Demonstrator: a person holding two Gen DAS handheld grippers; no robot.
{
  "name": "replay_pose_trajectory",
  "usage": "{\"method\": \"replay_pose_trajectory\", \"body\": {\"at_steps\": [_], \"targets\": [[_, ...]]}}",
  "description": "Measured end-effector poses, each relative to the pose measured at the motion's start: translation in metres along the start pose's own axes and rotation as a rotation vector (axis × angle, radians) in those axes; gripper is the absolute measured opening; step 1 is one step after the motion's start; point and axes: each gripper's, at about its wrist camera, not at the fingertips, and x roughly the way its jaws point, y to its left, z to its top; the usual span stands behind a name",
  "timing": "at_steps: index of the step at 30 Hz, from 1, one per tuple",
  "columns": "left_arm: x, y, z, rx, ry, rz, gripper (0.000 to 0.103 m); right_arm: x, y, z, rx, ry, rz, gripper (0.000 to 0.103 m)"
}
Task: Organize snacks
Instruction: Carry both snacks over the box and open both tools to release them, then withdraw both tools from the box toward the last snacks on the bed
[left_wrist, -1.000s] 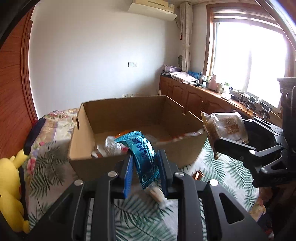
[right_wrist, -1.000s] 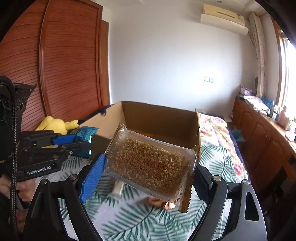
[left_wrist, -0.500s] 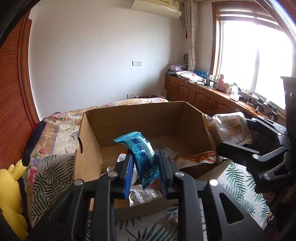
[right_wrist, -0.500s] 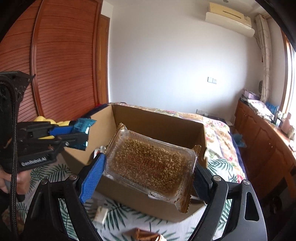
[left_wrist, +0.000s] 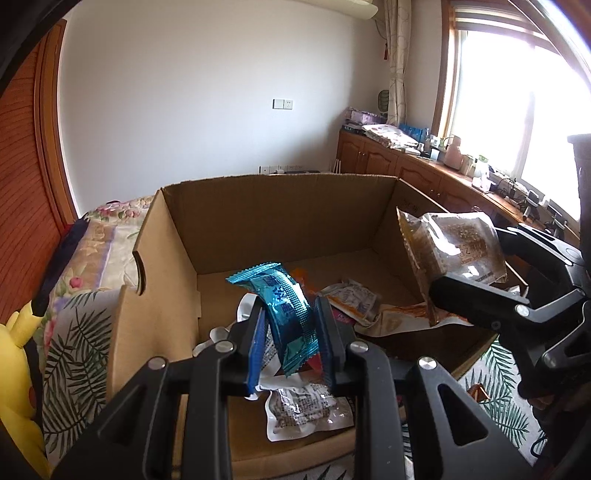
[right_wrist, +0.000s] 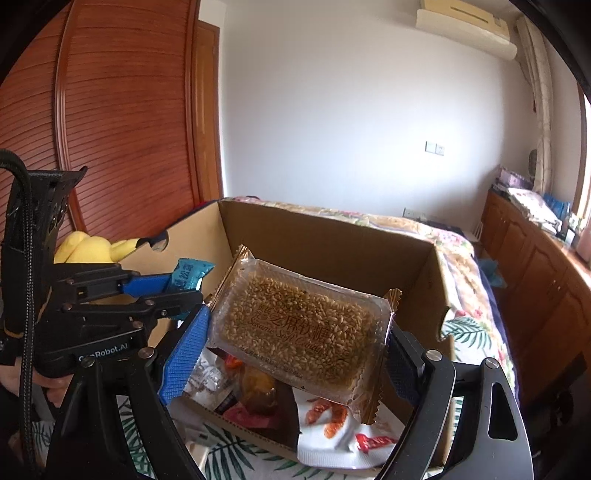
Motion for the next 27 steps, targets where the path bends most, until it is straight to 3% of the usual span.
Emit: {"method": "replay_pose_trajectory", "body": {"at_steps": [18,27], "targets": [[0.002,0.0,-0.004,-0.004,-0.003,0.025,0.03,0.019,0.006,0.0,-0.012,0.024,-0.017,0.092],[-0.022,-0.009,-0.006,0.018,-0.031,0.024,0.033,-0.014,0.009,-0.001,0.004,-0.026,-0.012,0.092]]}}
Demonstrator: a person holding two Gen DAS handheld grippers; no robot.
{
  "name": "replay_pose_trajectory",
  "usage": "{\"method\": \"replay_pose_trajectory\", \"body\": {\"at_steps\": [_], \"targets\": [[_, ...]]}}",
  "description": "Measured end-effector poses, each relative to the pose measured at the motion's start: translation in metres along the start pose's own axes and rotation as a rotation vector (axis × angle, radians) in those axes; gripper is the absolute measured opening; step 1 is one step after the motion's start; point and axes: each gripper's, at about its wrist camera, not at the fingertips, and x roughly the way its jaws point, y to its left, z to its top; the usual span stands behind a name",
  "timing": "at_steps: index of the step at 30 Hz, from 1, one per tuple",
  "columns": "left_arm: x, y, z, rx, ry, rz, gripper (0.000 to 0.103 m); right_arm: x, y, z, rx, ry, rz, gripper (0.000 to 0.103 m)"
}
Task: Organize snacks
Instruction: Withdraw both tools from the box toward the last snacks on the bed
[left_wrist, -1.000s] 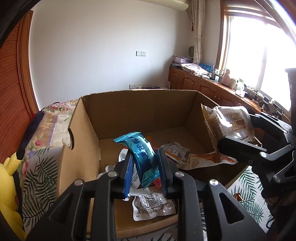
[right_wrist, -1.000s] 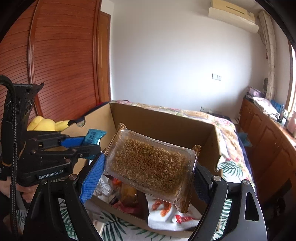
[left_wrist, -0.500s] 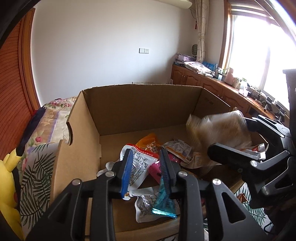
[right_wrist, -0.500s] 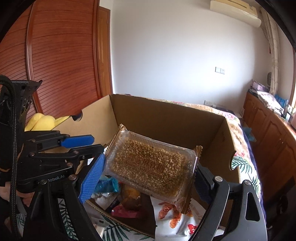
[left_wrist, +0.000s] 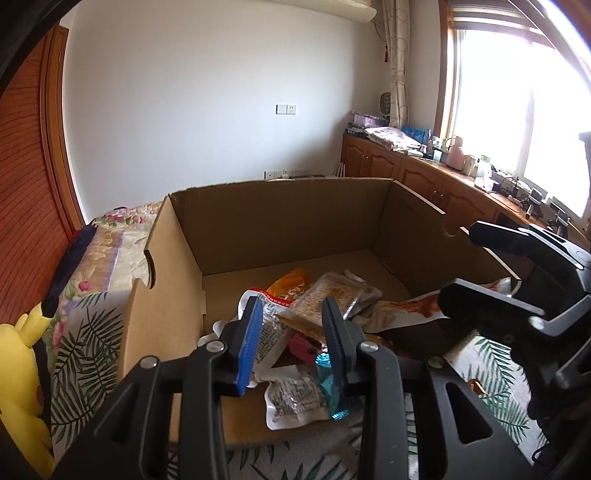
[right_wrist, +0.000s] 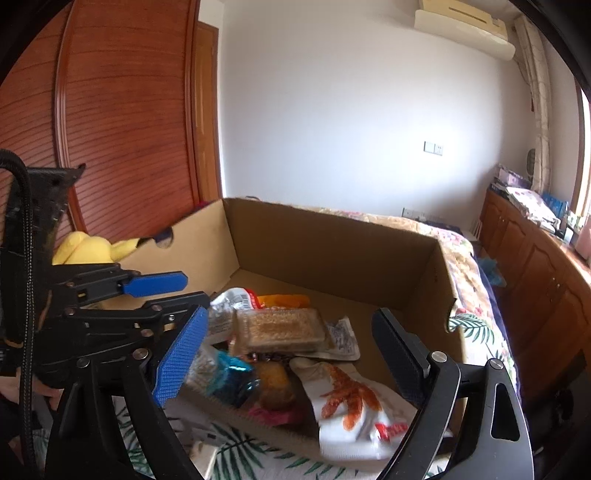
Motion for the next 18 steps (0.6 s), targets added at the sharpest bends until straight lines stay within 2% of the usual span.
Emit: {"method": "replay_pose_trajectory", "body": {"at_steps": [7,18], "targets": [[-0.031,-0.013,-0.004,0.033,-0.038,-0.001,0.041,-0.039,0.007,-0.005,-0.014,-0.029,-0.006,0.092],[-0.061,-0.037,-0.037,0.043,-0.035,-0.034,0.041,-0.081,-0.002,-0.042,0.018,0.007,-0.033,0.092]]}}
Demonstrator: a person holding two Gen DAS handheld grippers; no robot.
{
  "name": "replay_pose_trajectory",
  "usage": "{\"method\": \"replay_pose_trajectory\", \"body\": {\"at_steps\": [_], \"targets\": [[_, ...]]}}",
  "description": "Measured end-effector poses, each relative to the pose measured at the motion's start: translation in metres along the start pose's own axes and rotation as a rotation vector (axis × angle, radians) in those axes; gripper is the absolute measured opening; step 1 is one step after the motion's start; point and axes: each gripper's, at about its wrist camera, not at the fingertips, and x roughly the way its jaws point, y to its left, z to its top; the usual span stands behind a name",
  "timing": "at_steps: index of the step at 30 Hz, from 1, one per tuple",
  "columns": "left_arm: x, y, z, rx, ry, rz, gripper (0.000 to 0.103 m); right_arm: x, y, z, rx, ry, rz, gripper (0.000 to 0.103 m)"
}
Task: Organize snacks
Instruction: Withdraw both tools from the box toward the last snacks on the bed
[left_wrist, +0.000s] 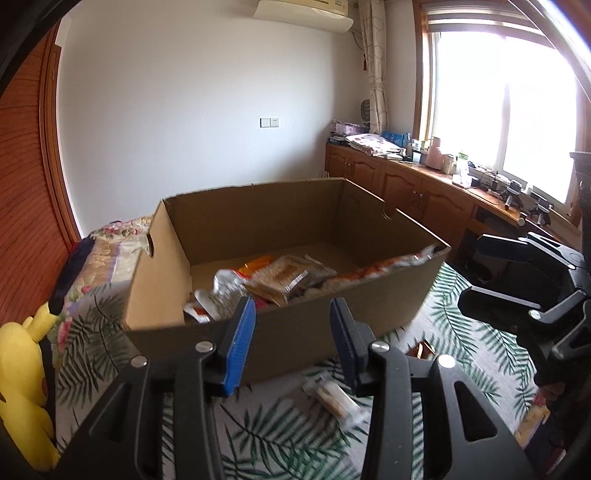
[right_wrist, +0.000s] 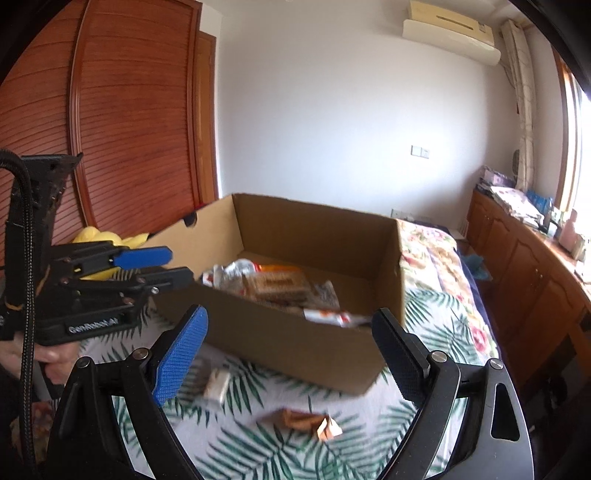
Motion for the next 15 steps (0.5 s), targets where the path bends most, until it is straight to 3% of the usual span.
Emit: {"method": "replay_pose_trajectory", "body": {"at_steps": [15], "targets": [[0.045,-0.025,-0.049,0.013,0.156,-0.009,0.041,0.023,-0.023,-0.062,0.079,0.141,-0.025,0.091]]}}
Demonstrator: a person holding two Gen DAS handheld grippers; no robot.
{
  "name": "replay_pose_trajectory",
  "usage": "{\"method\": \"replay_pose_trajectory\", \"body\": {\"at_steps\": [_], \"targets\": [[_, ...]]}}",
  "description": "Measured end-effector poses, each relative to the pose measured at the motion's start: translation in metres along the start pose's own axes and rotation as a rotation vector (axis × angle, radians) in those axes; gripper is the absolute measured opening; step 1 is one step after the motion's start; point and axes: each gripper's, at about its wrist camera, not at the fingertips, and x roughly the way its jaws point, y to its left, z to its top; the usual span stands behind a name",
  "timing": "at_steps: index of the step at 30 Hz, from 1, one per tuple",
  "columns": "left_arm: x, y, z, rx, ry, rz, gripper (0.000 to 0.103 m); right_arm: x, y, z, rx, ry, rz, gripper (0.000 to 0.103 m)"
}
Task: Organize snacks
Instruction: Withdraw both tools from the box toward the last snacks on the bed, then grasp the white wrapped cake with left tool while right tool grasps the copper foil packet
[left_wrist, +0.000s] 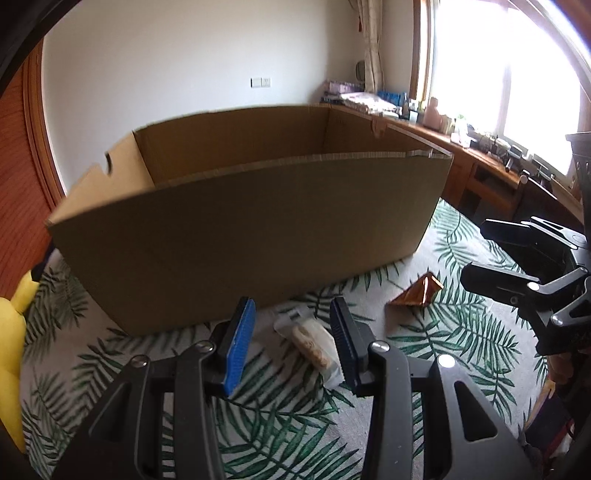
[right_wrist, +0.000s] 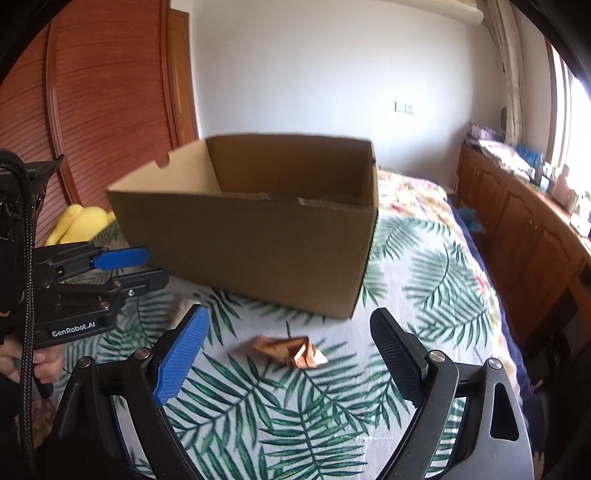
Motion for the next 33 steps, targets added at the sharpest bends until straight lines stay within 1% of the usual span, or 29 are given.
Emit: {"method": "replay_pose_trajectory", "body": {"at_steps": [5,10,12,14,16,22,24,26,33], "targets": [[0.017,-0.003,-0.002,-0.026,0.057,-0.039,0.041,0.013,-0.007,-0.008,0.012,0.031,-0.005,0.091],[0.031,-0.008,-0.003,-0.027,0.103,-0.048,0.04,0.017,-0.01,-0.013,0.025,0.043,0.0,0.091],[0.036,-0.008,-0.003,-0.034,0.12,-0.05,0.039,0.019,-0.01,-0.014,0.03,0.046,0.006,0.091],[0.038,-0.005,-0.004,-0.035,0.131,-0.054,0.037,0.021,-0.009,-0.015,0.032,0.05,0.012,0.091],[0.04,-0.003,-0.004,-0.045,0.146,-0.064,0.037,0.024,-0.008,-0.016,0.034,0.057,0.018,0.091],[0.038,-0.002,-0.008,-0.039,0.143,-0.061,0.037,0.034,-0.005,-0.016,0.044,0.079,0.032,0.091],[0.038,-0.002,-0.008,-0.044,0.142,-0.057,0.033,0.037,-0.004,-0.016,0.046,0.091,0.036,0.091],[0.037,0.001,-0.009,-0.054,0.139,-0.06,0.021,0.041,-0.003,-0.015,0.042,0.103,0.035,0.091],[0.039,0.005,-0.009,-0.072,0.133,-0.069,0.02,0.058,-0.002,-0.013,0.017,0.153,0.033,0.09]]}}
